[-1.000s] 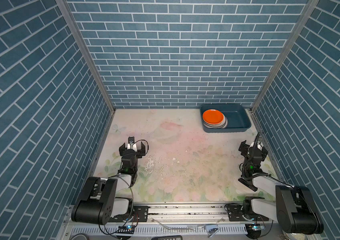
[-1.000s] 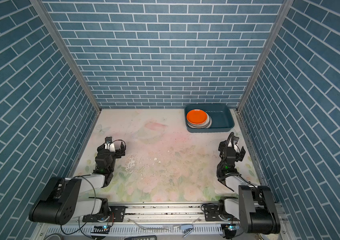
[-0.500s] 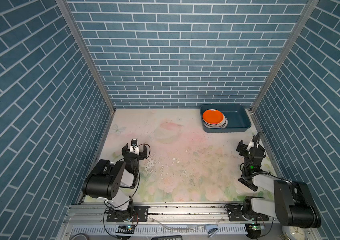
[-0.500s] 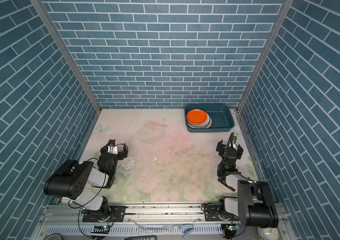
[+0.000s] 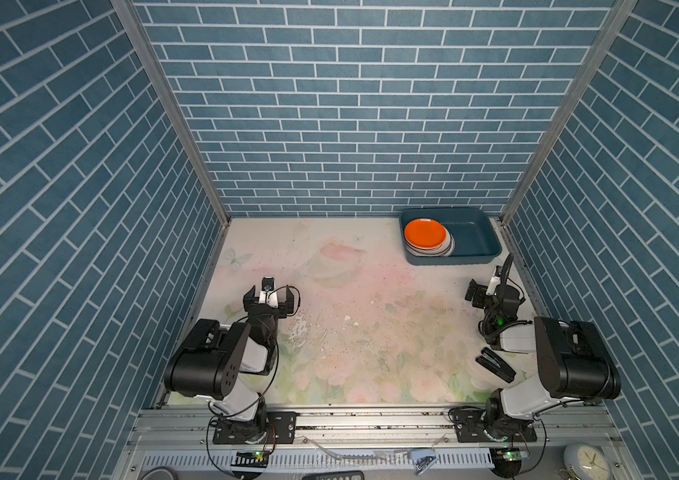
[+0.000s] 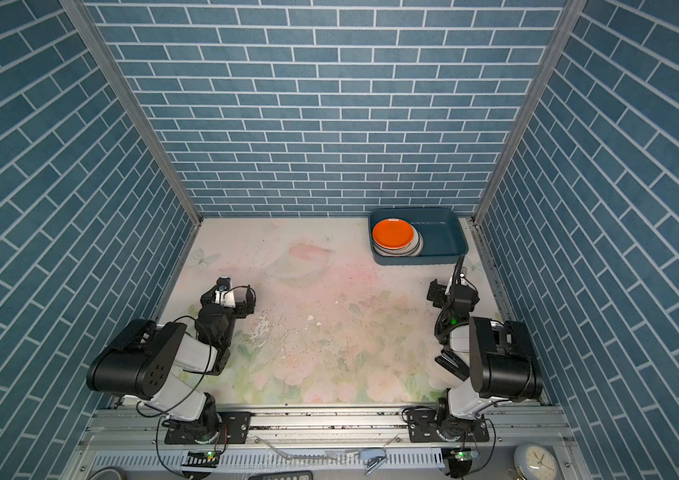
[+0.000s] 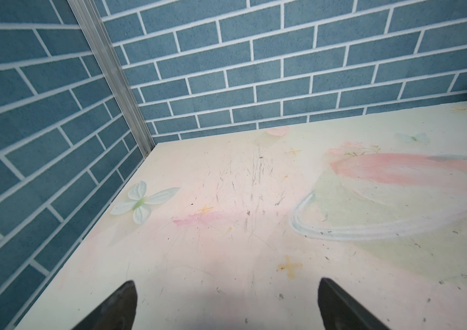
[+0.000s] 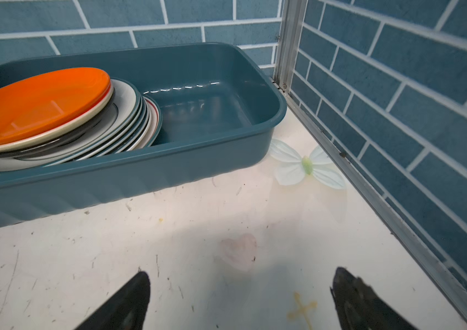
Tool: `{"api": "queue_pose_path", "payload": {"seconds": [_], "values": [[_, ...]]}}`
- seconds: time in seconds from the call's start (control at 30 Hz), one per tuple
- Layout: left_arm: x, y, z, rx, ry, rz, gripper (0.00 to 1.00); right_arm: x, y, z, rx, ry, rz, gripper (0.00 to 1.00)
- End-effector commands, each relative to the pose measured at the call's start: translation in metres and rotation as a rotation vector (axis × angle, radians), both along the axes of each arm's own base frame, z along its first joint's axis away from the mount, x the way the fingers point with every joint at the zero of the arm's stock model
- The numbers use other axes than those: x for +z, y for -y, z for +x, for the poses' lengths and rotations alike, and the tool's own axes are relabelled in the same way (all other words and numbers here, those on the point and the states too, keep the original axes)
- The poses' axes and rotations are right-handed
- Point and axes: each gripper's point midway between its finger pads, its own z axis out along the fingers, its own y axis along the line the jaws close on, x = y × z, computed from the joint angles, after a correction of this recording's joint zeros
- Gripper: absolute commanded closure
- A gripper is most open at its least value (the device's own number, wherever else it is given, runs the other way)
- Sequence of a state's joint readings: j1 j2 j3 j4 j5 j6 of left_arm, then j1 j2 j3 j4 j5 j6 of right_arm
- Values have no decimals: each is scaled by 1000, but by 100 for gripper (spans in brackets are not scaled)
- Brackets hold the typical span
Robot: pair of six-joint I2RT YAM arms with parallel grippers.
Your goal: Place the plates into the plastic bin on the countertop
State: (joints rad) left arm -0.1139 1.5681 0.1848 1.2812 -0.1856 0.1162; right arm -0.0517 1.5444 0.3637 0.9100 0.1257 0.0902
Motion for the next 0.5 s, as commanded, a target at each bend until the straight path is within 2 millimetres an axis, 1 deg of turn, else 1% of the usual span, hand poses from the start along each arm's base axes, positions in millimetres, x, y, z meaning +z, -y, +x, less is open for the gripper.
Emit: {"api": "queue_pose_path", "payload": {"seconds": [0.0,0.1,0.2,0.47], "values": [[1,-6,11,28,-39,-4,0,4,-2,1,9,17,10,1],[-3,-10,18,46,-86,-13,0,5,-2,1,9,20,10,1],[-7,-18,28,79,-144,-42,0,4,-3,1,17,15,11,1],[-9,-20,28,78,-154,-53,1,4,-3,2,18,15,11,1]]}}
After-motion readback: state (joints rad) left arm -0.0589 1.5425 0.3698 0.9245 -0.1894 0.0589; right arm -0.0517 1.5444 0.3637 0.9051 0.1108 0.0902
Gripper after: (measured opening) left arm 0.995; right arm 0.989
